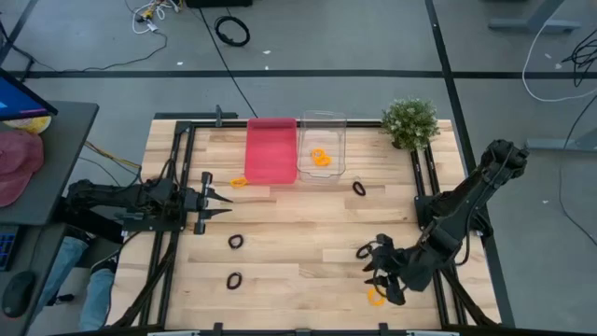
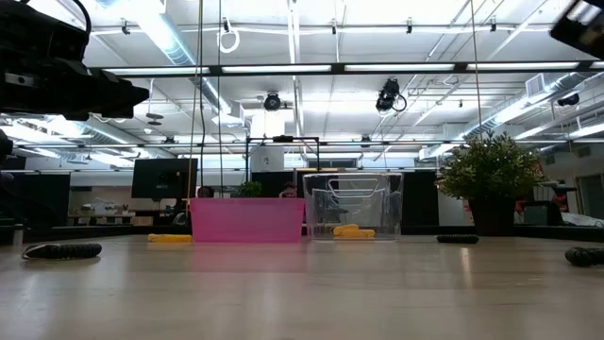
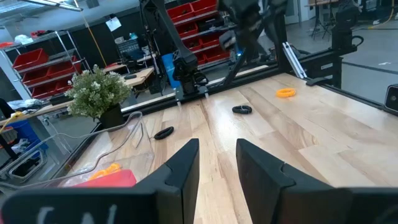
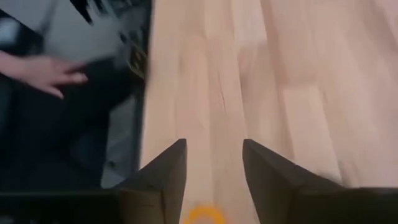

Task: Sort spring keychains
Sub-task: Put the yellow spring keychain into the transparent bin

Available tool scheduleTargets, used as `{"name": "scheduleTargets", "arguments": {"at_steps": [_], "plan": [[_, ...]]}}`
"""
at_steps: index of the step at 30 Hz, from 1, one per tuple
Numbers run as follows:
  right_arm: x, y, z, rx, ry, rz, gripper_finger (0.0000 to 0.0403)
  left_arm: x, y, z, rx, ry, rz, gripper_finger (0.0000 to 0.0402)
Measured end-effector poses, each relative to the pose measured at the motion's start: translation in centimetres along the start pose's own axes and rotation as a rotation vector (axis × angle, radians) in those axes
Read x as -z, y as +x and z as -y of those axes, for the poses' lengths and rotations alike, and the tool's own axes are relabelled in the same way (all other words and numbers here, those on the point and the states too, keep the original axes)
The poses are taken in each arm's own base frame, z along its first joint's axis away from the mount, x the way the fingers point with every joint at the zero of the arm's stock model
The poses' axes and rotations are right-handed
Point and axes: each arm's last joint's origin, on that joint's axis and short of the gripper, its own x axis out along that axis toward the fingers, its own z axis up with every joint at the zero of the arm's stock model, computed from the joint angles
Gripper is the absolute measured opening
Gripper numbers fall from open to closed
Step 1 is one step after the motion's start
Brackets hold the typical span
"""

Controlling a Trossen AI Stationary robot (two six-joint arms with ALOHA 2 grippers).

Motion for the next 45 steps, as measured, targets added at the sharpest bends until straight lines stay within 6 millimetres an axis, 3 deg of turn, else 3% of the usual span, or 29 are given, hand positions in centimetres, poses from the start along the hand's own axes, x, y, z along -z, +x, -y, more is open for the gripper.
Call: {"name": "scheduleTargets", "arguments": {"at_steps": [8, 17, 25, 31, 38, 45], "plan": [[3.3, 1.9, -0.8, 0.057, -0.009, -0.195, 0.0157, 0.0, 0.0, 0.0, 0.0, 0.0, 0.0, 0.0112], [6.4, 6.4, -0.8, 0.115, -0.144, -0.404, 0.0157, 0.0, 0.0, 0.0, 0.0, 0.0, 0.0, 0.0112], [8.3, 9.1, -0.2, 0.202, -0.212, -0.463, 0.0158, 0.0, 0.0, 0.0, 0.0, 0.0, 0.0, 0.0112], [8.6, 9.2, 0.1, 0.253, -0.181, -0.477, 0.0135, 0.0, 0.0, 0.0, 0.0, 0.0, 0.0, 0.0112], [8.6, 9.2, 0.1, 0.236, -0.14, -0.503, 0.0017, 0.0, 0.0, 0.0, 0.0, 0.0, 0.0, 0.0112], [7.6, 8.1, -0.5, 0.16, -0.173, -0.465, 0.0008, 0.0, 0.0, 0.0, 0.0, 0.0, 0.0, 0.0112]]}}
